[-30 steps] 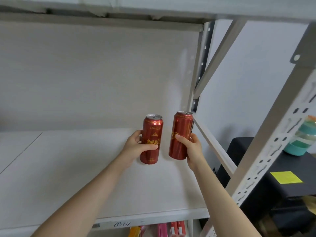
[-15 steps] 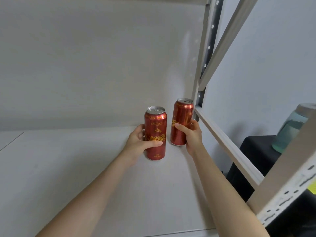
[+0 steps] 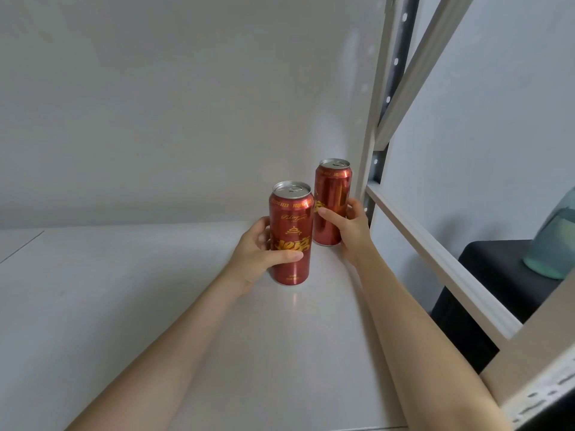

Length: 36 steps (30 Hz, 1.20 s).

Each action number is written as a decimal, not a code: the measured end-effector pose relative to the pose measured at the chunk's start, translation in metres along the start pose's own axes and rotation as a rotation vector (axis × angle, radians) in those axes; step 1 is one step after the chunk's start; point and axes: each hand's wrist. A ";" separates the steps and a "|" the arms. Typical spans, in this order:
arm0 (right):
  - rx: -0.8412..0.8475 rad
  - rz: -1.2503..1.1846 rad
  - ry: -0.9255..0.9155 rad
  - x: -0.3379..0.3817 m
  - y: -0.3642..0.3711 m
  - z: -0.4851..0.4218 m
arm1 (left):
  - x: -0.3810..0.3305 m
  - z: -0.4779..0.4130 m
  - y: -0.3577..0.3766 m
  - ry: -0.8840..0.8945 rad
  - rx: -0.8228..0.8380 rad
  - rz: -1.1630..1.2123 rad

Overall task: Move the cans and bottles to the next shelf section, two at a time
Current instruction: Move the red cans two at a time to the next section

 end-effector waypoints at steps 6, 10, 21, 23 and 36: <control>-0.032 0.002 0.034 0.006 -0.001 0.014 | 0.002 0.006 0.000 -0.032 -0.005 -0.005; -0.166 0.012 0.025 0.020 -0.005 0.041 | 0.005 0.018 -0.011 -0.093 0.021 -0.089; 0.196 0.153 0.012 0.026 0.040 0.104 | 0.013 0.019 -0.016 -0.127 0.009 -0.243; 0.179 0.145 -0.004 0.025 0.041 0.104 | 0.014 0.018 -0.014 -0.128 0.009 -0.253; 0.024 0.103 -0.014 0.021 -0.016 0.103 | 0.016 -0.022 0.040 -0.103 0.096 -0.299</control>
Point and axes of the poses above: each hand's wrist, its own z-axis away from the middle knuckle, its own y-axis out of the palm, x = y × z, and after that the axes turned 11 degrees about x, right-handed
